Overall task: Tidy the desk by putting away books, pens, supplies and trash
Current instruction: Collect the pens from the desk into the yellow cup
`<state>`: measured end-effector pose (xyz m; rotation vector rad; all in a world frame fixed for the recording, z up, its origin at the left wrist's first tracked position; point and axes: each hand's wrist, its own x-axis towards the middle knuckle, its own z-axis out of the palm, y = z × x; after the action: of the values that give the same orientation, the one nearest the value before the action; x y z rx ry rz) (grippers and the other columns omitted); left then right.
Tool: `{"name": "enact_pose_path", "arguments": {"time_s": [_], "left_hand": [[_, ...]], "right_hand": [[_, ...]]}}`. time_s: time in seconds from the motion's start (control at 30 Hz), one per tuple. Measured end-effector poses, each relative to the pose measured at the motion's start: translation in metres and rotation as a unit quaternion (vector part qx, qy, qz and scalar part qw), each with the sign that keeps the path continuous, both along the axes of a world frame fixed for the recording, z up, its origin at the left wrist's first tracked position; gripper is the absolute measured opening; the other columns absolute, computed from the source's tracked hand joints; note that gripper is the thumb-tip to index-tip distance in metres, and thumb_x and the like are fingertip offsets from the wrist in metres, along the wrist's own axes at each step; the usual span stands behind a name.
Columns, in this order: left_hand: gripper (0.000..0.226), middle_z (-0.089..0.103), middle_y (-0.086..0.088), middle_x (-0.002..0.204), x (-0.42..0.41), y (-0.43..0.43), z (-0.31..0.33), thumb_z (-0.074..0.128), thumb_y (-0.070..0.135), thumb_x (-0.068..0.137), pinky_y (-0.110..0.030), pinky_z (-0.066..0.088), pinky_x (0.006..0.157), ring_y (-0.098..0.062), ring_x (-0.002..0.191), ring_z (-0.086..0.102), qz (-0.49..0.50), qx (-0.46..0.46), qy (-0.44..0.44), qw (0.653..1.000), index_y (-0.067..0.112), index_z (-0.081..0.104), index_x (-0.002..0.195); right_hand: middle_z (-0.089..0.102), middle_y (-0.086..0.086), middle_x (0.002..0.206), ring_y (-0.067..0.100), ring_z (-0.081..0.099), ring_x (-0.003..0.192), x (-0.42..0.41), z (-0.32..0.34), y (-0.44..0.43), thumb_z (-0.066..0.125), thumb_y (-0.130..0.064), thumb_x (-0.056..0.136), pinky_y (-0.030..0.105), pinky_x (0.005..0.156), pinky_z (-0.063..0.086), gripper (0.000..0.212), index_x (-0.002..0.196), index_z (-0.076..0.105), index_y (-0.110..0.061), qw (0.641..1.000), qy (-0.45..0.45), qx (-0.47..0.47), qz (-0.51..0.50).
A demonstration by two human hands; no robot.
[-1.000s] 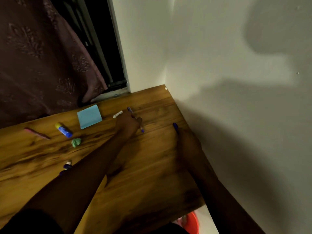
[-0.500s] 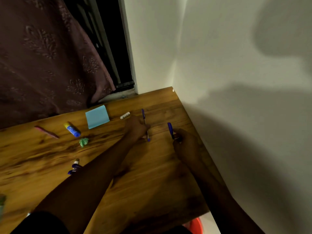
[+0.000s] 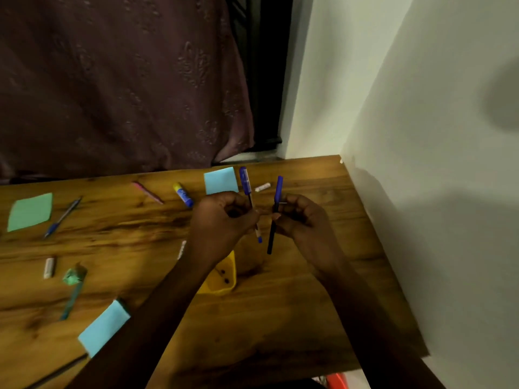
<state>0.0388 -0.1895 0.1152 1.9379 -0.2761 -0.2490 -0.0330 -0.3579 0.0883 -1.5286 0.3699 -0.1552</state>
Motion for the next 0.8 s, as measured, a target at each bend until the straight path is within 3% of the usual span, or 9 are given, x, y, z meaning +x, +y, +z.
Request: {"name": "enact_pose_path", "arguments": {"time_s": [0.1, 0.17, 0.23, 0.33, 0.47, 0.63, 0.8], "left_hand": [[0.013, 0.077, 0.001, 0.073, -0.015, 0.040, 0.008, 0.078, 0.005, 0.082, -0.031, 0.058, 0.059, -0.016, 0.066, 0.074, 0.027, -0.028, 0.008, 0.999, 0.018, 0.078, 0.083], [0.015, 0.078, 0.001, 0.075, -0.026, 0.066, 0.007, 0.078, 0.003, 0.081, -0.033, 0.058, 0.063, -0.017, 0.068, 0.074, 0.044, -0.034, 0.007, 0.998, 0.017, 0.079, 0.084], [0.015, 0.078, 0.001, 0.076, -0.036, 0.088, 0.000, 0.081, 0.004, 0.080, -0.035, 0.060, 0.068, -0.018, 0.071, 0.075, 0.070, -0.036, 0.019, 0.997, 0.018, 0.079, 0.084], [0.022, 0.077, 0.009, 0.072, -0.051, 0.107, -0.014, 0.081, 0.005, 0.080, -0.020, 0.055, 0.062, -0.008, 0.067, 0.073, 0.107, -0.004, 0.033, 0.994, 0.026, 0.078, 0.077], [0.028, 0.076, 0.006, 0.067, -0.055, 0.117, -0.037, 0.079, 0.006, 0.082, -0.036, 0.058, 0.063, -0.012, 0.059, 0.071, 0.131, 0.019, 0.068, 0.989, 0.032, 0.077, 0.074], [0.013, 0.074, 0.008, 0.064, -0.052, 0.113, -0.057, 0.082, 0.016, 0.083, -0.034, 0.055, 0.057, -0.013, 0.055, 0.069, 0.121, 0.048, 0.093, 0.987, 0.029, 0.080, 0.079], [0.009, 0.072, 0.013, 0.063, -0.049, 0.114, -0.065, 0.082, 0.018, 0.082, -0.018, 0.053, 0.056, -0.004, 0.056, 0.068, 0.126, 0.070, 0.072, 0.987, 0.024, 0.081, 0.089]], "right_hand": [[0.077, 0.000, 0.110, 0.017, 0.073, 0.105, 0.008, 0.007, 0.028, 0.073, -0.005, 0.089, 0.048, 0.091, 0.060, 0.034, 0.120, 0.069, -0.018, 0.999, -0.001, -0.031, 0.029], [0.077, -0.004, 0.106, 0.013, 0.073, 0.103, 0.011, 0.004, 0.048, 0.077, -0.008, 0.087, 0.048, 0.090, 0.060, 0.033, 0.115, 0.070, -0.023, 0.997, 0.000, -0.070, 0.045], [0.076, -0.007, 0.103, 0.008, 0.072, 0.101, 0.012, 0.000, 0.068, 0.078, -0.010, 0.086, 0.041, 0.089, 0.061, 0.031, 0.112, 0.070, -0.024, 0.992, 0.001, -0.108, 0.060], [0.074, -0.013, 0.102, -0.001, 0.068, 0.100, 0.007, -0.009, 0.089, 0.076, -0.011, 0.087, 0.020, 0.082, 0.057, 0.029, 0.111, 0.069, -0.026, 0.978, 0.006, -0.185, 0.094], [0.070, -0.019, 0.097, -0.008, 0.064, 0.090, 0.004, -0.022, 0.107, 0.074, -0.010, 0.089, 0.008, 0.073, 0.051, 0.025, 0.107, 0.066, -0.025, 0.944, 0.008, -0.295, 0.148], [0.074, -0.006, 0.107, 0.010, 0.069, 0.096, 0.008, -0.035, 0.118, 0.071, -0.016, 0.091, 0.035, 0.078, 0.060, 0.023, 0.111, 0.064, -0.022, 0.900, 0.021, -0.398, 0.176], [0.073, -0.004, 0.108, 0.012, 0.069, 0.096, 0.010, -0.037, 0.117, 0.073, -0.017, 0.090, 0.034, 0.079, 0.060, 0.025, 0.113, 0.064, -0.021, 0.893, 0.039, -0.410, 0.182]]}}
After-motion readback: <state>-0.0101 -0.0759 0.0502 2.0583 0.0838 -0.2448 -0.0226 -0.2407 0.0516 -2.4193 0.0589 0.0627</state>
